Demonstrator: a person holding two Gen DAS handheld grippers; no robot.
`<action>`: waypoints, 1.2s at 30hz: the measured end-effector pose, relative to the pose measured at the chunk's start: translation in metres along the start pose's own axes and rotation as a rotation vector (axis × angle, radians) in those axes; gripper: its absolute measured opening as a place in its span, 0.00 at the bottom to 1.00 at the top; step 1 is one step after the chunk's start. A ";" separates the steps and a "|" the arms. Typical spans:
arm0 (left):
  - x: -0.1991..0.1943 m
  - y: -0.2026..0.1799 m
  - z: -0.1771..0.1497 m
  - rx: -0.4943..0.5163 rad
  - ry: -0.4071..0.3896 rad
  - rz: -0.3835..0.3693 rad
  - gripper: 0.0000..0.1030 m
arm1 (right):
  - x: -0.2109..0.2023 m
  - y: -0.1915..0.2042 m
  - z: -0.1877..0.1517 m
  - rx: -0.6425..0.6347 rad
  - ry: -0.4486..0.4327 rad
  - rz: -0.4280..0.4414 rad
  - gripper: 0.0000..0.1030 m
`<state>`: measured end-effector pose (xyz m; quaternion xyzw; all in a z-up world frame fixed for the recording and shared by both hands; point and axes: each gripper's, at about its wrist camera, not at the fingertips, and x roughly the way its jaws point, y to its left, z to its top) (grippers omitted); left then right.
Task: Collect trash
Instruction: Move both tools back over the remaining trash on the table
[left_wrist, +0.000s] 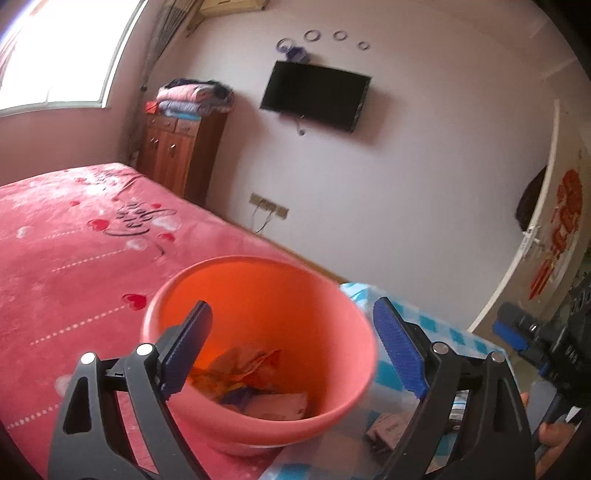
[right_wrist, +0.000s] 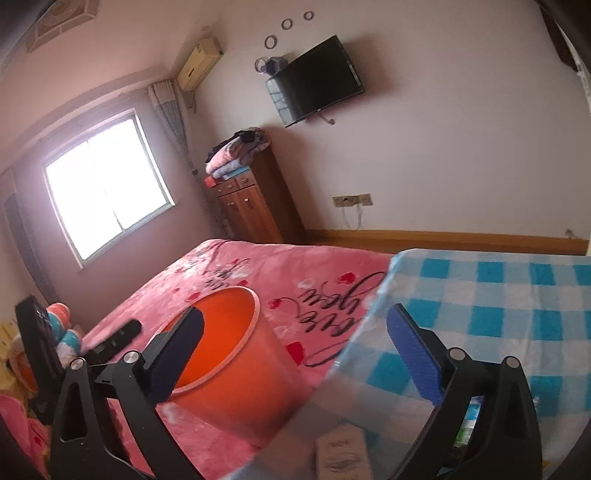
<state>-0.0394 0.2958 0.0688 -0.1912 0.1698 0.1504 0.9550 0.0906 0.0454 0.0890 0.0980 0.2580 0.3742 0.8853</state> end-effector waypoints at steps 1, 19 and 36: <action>-0.002 -0.005 -0.001 0.007 -0.013 -0.014 0.87 | -0.006 -0.005 -0.003 0.000 -0.010 -0.010 0.95; -0.012 -0.081 -0.035 0.109 0.022 -0.194 0.87 | -0.072 -0.062 -0.044 -0.001 -0.095 -0.246 0.95; -0.004 -0.139 -0.084 0.202 0.219 -0.255 0.87 | -0.103 -0.100 -0.075 -0.009 -0.106 -0.379 0.95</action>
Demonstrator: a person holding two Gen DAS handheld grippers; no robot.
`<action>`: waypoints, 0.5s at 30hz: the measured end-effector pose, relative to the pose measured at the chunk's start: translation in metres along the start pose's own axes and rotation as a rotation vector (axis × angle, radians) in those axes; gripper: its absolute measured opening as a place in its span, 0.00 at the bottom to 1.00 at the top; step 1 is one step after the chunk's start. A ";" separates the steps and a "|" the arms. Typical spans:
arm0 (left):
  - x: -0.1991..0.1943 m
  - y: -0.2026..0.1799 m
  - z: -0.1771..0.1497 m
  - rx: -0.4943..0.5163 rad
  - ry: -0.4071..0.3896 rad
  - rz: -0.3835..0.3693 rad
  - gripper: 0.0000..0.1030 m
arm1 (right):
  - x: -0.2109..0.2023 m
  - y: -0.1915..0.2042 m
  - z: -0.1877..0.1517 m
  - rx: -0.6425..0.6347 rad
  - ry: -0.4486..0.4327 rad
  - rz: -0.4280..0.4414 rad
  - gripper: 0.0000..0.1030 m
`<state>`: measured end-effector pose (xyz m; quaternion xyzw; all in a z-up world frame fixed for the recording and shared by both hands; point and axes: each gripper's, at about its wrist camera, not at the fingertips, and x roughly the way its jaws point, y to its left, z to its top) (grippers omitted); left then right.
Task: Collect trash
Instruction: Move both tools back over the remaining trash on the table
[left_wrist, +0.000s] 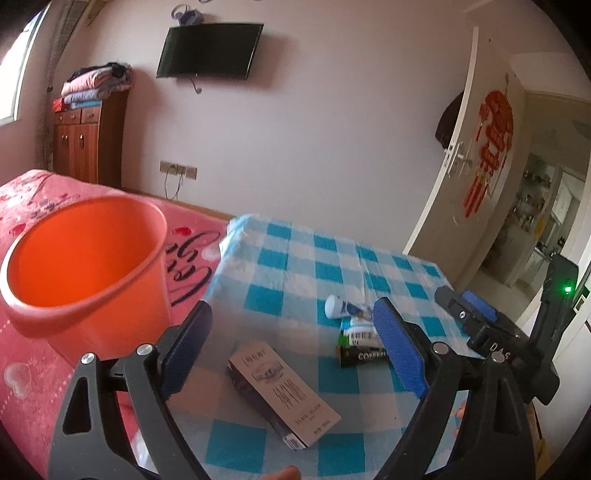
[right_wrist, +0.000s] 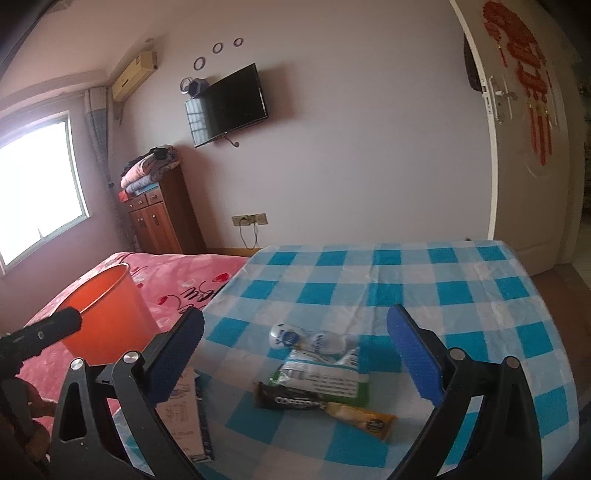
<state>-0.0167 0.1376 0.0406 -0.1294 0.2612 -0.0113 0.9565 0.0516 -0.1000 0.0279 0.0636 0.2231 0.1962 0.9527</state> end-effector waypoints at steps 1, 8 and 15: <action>0.002 -0.002 -0.002 -0.003 0.014 -0.002 0.87 | -0.001 -0.003 -0.002 -0.001 0.000 -0.009 0.95; 0.018 -0.015 -0.021 0.002 0.110 0.037 0.87 | 0.001 -0.021 -0.014 -0.007 0.010 -0.036 0.95; 0.035 -0.021 -0.038 -0.012 0.189 0.125 0.87 | 0.004 -0.037 -0.024 -0.040 0.010 -0.085 0.95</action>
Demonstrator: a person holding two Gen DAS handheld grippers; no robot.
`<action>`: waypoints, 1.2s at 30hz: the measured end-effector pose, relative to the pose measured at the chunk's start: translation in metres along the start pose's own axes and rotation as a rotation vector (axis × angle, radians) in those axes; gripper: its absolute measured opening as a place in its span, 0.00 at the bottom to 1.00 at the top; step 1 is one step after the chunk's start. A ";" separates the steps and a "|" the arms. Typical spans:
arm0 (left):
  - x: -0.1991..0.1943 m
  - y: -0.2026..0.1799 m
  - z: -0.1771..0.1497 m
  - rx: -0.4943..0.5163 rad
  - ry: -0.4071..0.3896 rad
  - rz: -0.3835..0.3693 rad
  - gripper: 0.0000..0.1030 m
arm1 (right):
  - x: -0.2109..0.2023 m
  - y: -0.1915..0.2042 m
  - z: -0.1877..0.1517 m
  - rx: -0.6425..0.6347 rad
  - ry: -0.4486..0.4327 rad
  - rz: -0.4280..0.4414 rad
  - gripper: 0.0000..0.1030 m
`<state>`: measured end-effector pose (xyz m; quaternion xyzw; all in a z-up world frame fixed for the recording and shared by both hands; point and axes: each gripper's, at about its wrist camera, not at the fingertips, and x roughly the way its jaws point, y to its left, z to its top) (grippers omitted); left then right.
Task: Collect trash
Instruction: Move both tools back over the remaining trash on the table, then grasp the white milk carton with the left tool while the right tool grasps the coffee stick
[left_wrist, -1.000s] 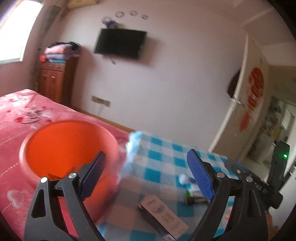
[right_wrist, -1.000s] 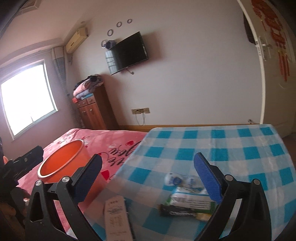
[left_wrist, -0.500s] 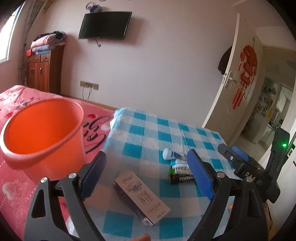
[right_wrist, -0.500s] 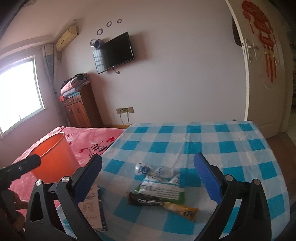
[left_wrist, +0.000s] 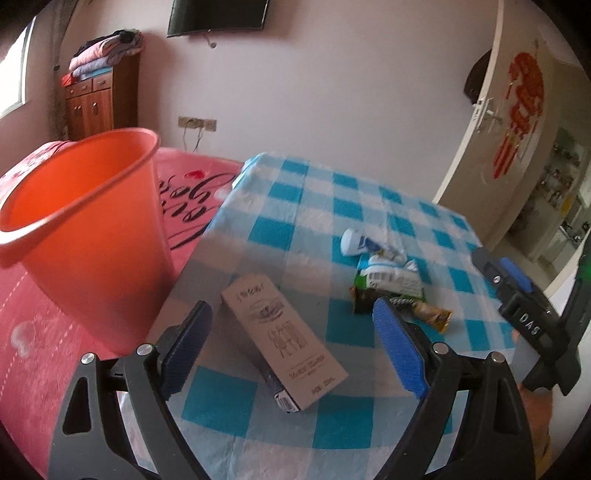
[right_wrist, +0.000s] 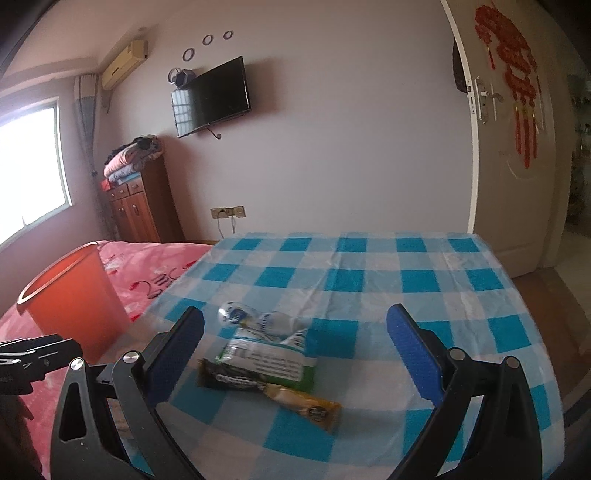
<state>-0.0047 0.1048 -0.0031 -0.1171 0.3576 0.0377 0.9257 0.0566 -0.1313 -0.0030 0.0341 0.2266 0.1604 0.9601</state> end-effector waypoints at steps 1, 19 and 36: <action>0.003 -0.001 -0.002 -0.003 0.013 0.007 0.87 | 0.001 -0.002 -0.001 -0.003 -0.001 -0.008 0.95; 0.051 0.001 -0.020 -0.136 0.180 0.043 0.87 | 0.026 -0.041 -0.010 0.004 0.068 -0.089 0.95; 0.090 0.003 -0.018 -0.192 0.238 0.117 0.73 | 0.076 -0.072 -0.021 0.230 0.300 0.232 0.95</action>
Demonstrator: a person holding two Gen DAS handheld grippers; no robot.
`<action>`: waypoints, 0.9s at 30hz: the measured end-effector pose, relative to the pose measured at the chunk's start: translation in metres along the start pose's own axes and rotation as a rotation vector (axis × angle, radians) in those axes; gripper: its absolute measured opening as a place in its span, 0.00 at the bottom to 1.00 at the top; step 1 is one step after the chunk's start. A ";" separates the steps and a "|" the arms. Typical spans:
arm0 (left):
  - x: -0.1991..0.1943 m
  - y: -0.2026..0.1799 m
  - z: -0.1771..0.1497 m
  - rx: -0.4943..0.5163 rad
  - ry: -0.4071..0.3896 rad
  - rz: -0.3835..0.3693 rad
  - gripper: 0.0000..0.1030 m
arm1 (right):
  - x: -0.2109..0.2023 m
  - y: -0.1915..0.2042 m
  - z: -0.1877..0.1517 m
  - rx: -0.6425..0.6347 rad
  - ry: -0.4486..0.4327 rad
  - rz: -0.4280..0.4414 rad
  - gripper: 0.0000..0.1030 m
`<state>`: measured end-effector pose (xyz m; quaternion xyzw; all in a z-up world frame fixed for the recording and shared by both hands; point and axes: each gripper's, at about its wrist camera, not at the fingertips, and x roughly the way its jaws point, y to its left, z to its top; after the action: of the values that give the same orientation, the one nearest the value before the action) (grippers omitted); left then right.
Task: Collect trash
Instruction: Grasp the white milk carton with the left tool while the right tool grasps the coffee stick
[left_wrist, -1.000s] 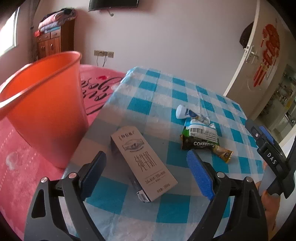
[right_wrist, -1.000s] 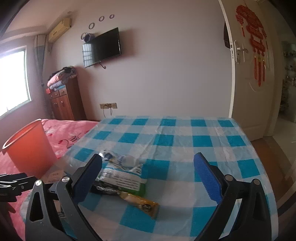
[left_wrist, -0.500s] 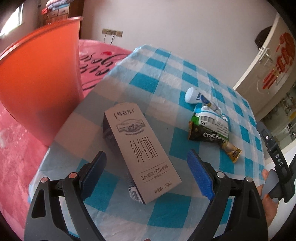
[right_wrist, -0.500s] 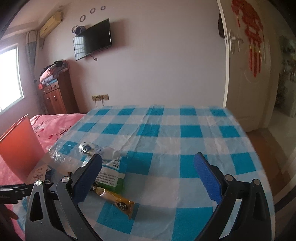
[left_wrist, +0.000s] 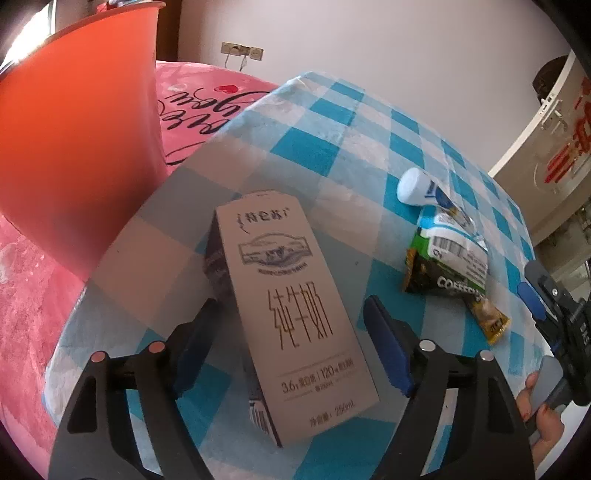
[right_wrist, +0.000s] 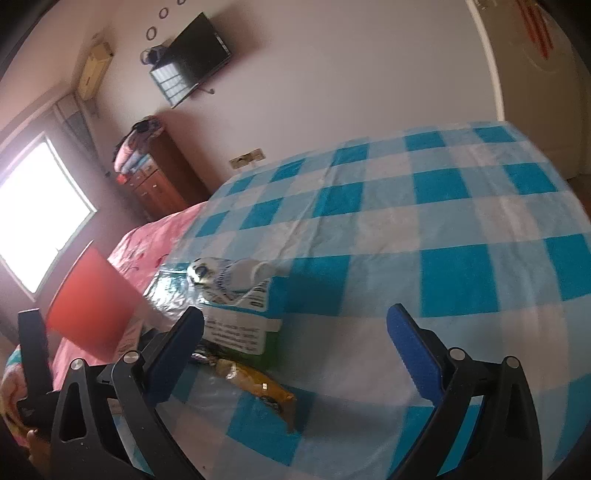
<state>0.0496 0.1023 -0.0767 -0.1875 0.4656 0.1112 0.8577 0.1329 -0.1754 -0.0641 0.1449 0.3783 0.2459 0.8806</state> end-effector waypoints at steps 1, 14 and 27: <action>0.001 0.000 0.001 0.001 -0.004 0.012 0.71 | 0.001 0.002 0.000 -0.007 0.005 0.015 0.95; 0.004 0.001 0.005 0.024 -0.035 0.003 0.66 | 0.028 0.040 -0.019 -0.168 0.170 0.048 0.72; 0.006 0.005 0.007 0.054 -0.045 -0.029 0.65 | 0.020 0.069 -0.034 -0.245 0.262 0.186 0.60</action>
<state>0.0562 0.1099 -0.0791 -0.1683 0.4462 0.0902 0.8743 0.0976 -0.1042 -0.0684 0.0377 0.4416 0.3874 0.8084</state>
